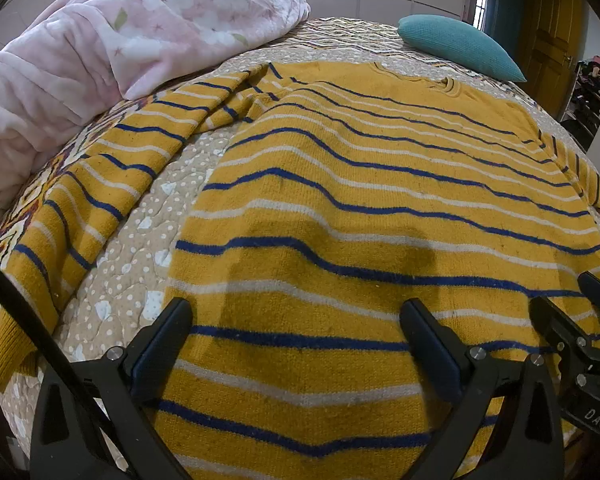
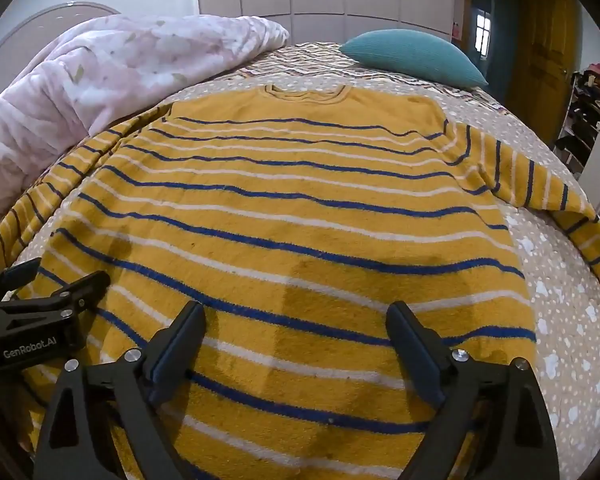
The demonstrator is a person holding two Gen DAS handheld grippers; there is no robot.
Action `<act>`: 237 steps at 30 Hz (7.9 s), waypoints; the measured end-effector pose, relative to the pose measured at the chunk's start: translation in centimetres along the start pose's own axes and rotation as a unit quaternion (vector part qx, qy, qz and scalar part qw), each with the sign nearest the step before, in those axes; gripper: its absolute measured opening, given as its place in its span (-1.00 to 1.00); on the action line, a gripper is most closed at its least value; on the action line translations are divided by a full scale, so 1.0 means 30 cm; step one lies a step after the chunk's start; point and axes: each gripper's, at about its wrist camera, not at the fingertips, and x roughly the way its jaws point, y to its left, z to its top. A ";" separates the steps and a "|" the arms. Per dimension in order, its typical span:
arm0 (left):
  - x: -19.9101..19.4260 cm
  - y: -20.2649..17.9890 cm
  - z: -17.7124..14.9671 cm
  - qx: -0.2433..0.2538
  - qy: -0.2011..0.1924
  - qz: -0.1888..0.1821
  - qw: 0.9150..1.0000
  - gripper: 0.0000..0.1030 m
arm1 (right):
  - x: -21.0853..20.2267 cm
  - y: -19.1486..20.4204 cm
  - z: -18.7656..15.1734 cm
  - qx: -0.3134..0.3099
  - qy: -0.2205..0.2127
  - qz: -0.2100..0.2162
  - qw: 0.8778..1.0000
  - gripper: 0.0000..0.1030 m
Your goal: Fold small clothes
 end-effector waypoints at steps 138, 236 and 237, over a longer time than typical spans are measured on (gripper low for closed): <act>-0.283 0.552 0.149 -0.133 -0.088 -0.019 0.987 0.41 | 0.040 0.017 0.020 -0.003 0.043 -0.005 0.999 1.00; -0.268 1.066 -0.242 -0.482 -0.213 -0.012 0.850 0.92 | 0.102 0.617 0.439 -0.234 0.028 0.001 0.972 0.03; -0.303 1.080 -0.270 -0.488 -0.224 -0.002 0.844 0.92 | 0.101 0.692 0.430 -0.239 0.032 0.032 0.970 0.03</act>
